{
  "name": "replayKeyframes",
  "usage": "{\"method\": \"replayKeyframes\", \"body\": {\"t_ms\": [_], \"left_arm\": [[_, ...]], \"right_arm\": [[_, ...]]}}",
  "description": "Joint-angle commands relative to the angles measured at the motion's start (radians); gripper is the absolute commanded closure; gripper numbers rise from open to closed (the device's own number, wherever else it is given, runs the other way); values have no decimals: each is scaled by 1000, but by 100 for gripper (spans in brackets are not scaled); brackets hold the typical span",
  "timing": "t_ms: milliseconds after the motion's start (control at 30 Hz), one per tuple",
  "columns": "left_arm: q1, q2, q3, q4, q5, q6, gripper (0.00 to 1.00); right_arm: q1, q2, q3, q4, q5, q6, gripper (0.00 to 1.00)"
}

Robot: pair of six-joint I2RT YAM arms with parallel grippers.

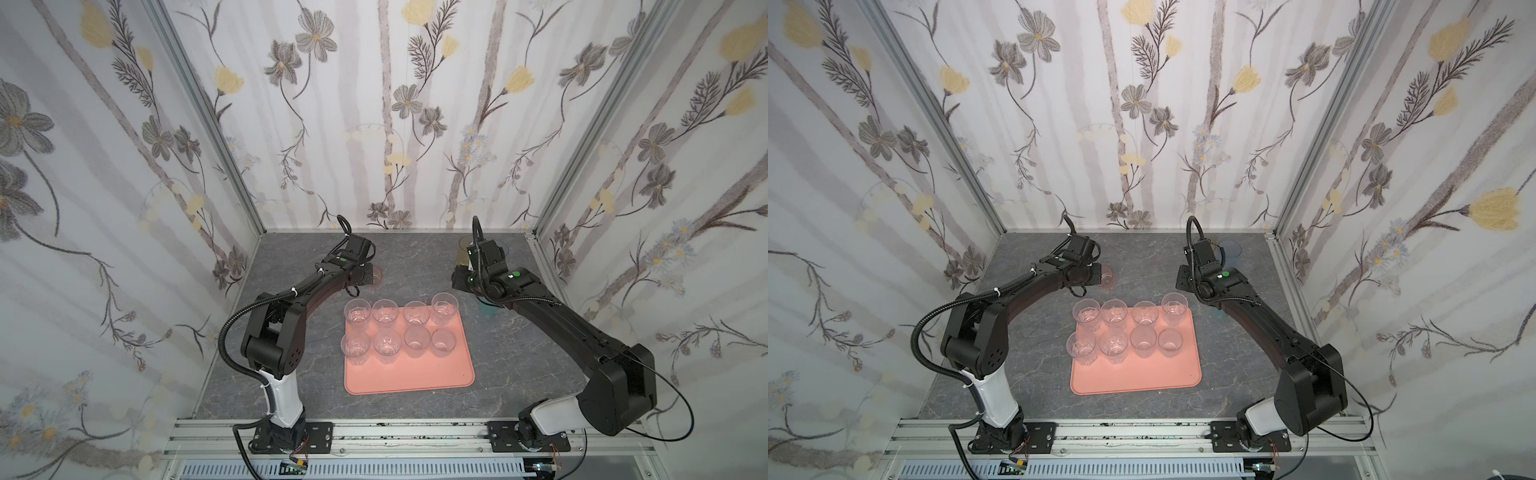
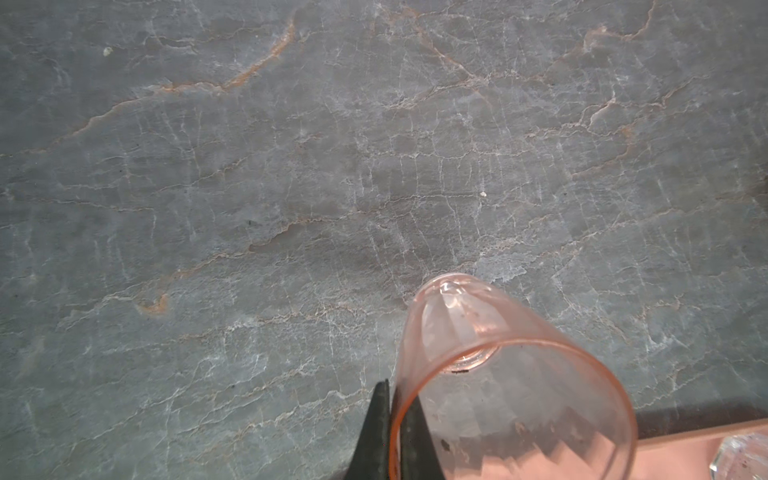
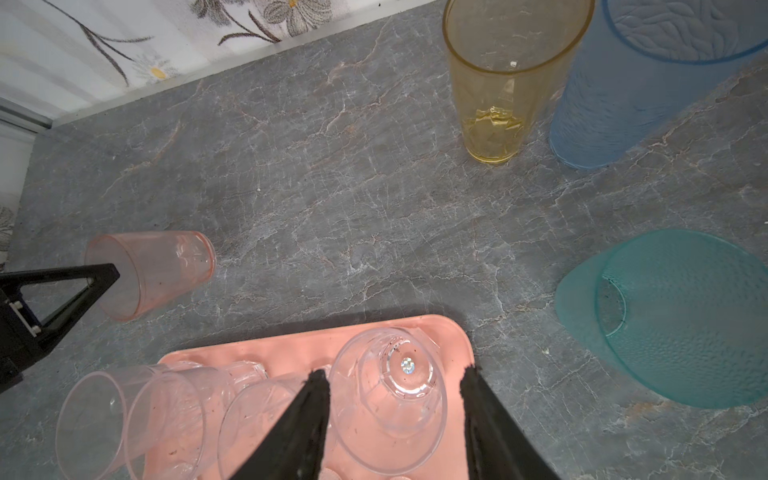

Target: Place the glasses into the tray

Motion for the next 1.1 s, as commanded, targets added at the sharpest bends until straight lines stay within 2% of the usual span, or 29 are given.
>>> {"method": "replayKeyframes", "body": {"t_ms": [0, 233, 433, 767, 933, 1067], "left_arm": [[1, 53, 50, -73, -35, 46, 100], [3, 128, 124, -115, -51, 69, 99], [3, 158, 157, -136, -60, 85, 89], [3, 155, 185, -147, -57, 89, 73], [3, 139, 193, -149, -50, 90, 70], [2, 95, 186, -156, -54, 91, 60]], "right_arm": [[0, 0, -7, 49, -14, 2, 48], [-12, 2, -12, 50, -4, -6, 48], [-82, 3, 16, 48, -2, -35, 48], [-260, 58, 122, 41, 16, -60, 48], [-367, 122, 187, 46, 4, -42, 48], [-438, 193, 241, 49, -22, -35, 48]]}}
